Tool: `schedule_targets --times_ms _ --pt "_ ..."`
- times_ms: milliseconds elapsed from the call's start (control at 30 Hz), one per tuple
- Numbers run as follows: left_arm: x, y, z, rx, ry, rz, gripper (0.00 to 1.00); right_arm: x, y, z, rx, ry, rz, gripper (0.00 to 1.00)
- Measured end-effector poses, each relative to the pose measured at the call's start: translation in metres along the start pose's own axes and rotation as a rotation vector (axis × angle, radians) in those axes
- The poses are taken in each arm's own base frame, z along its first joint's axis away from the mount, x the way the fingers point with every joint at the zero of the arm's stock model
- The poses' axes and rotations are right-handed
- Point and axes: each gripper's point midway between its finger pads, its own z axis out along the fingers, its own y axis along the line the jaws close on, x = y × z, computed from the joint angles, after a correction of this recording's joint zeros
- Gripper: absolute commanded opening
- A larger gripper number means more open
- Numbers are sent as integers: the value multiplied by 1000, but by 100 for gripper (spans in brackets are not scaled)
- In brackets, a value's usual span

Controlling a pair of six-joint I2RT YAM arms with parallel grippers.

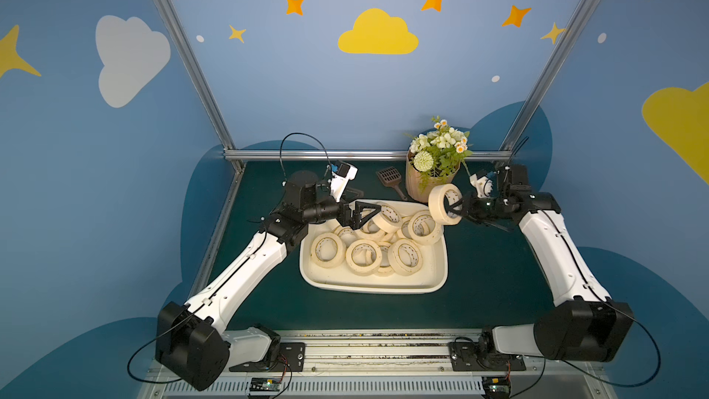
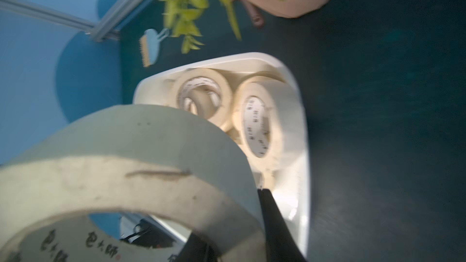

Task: Take out the art tape in the storage box
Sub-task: Place the art tape at the center of the board.

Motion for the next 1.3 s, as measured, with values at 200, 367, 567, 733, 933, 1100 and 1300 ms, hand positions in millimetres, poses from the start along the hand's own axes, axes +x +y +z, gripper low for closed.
schedule_targets --times_ms 200,367,567,733,933,1100,1300 --pt "58 68 45 -173 207 -160 95 -3 -123 1 434 73 165 0" --pt "61 92 64 -250 245 -181 93 -30 -200 19 641 194 269 0" --pt "53 104 76 -283 238 -181 92 -57 -261 31 751 212 338 0" --pt "61 112 84 -301 263 -196 92 -80 -291 34 803 182 364 0" --pt "68 118 92 -312 289 -205 93 -110 -308 53 819 147 353 0" --pt "70 119 94 -315 302 -209 96 -119 -312 72 815 150 337 0" --pt "75 121 96 -322 319 -208 97 -118 -314 82 821 165 333 71"
